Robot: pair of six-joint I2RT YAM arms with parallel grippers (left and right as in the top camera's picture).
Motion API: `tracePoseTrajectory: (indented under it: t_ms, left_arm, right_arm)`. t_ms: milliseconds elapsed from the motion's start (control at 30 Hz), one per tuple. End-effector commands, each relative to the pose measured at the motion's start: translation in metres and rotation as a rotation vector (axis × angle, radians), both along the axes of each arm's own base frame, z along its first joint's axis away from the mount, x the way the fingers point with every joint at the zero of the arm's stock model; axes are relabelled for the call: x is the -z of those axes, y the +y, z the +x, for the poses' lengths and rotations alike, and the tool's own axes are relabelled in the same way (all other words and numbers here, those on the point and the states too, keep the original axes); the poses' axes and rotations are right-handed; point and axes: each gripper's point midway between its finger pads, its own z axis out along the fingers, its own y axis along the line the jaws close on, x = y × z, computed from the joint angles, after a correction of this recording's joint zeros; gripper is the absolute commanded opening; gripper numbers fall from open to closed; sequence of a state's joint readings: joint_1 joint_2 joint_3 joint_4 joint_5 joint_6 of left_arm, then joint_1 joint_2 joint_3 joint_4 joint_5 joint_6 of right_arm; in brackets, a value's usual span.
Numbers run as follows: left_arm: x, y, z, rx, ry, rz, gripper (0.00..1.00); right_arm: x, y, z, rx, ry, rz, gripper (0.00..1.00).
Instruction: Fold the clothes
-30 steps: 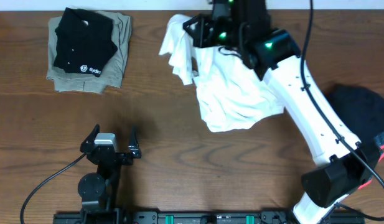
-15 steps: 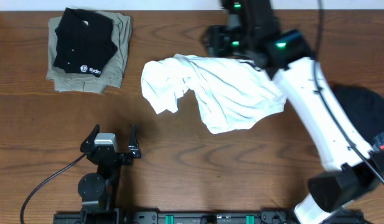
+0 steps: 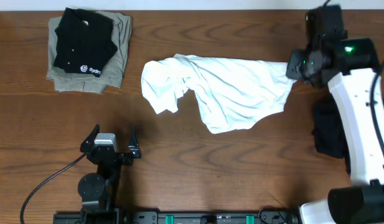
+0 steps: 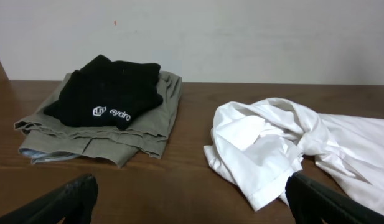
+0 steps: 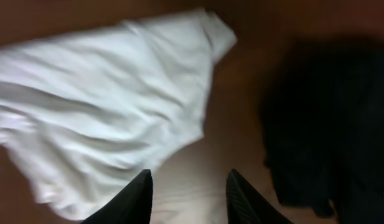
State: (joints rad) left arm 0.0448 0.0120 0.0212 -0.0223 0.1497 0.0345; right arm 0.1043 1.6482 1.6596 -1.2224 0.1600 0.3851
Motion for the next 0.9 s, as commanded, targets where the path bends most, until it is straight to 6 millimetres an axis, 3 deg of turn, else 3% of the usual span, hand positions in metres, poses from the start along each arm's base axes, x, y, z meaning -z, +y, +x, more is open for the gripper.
tracePoseTrajectory:
  t_ms: [0,167,300,367,633,867]
  left_arm:
    - [0.016,-0.002,-0.001,0.012,0.048,0.013,0.98]
    - [0.016,-0.002,-0.001,0.012,0.048,0.013,0.98]
    - [0.016,-0.002,-0.001,0.012,0.048,0.013,0.98]
    - [0.016,-0.002,-0.001,0.012,0.048,0.013,0.98]
    - [0.016,-0.001,-0.001,0.012,0.048,0.013,0.98]
    - [0.016,-0.002,-0.001,0.012,0.048,0.013,0.98]
  right_arm:
    - [0.041,-0.017,-0.008,0.041,0.087,-0.027,0.37]
    - [0.078,-0.046,-0.012,0.12,0.104,-0.025,0.29]
    - [0.1,-0.076,-0.015,0.205,0.095,-0.016,0.13]
    - [0.112,-0.082,-0.016,0.18,0.091,0.005,0.06]
    - [0.149,-0.074,-0.017,0.074,0.089,0.082,0.04]
    - [0.18,-0.095,-0.033,0.142,0.202,-0.027,0.06]
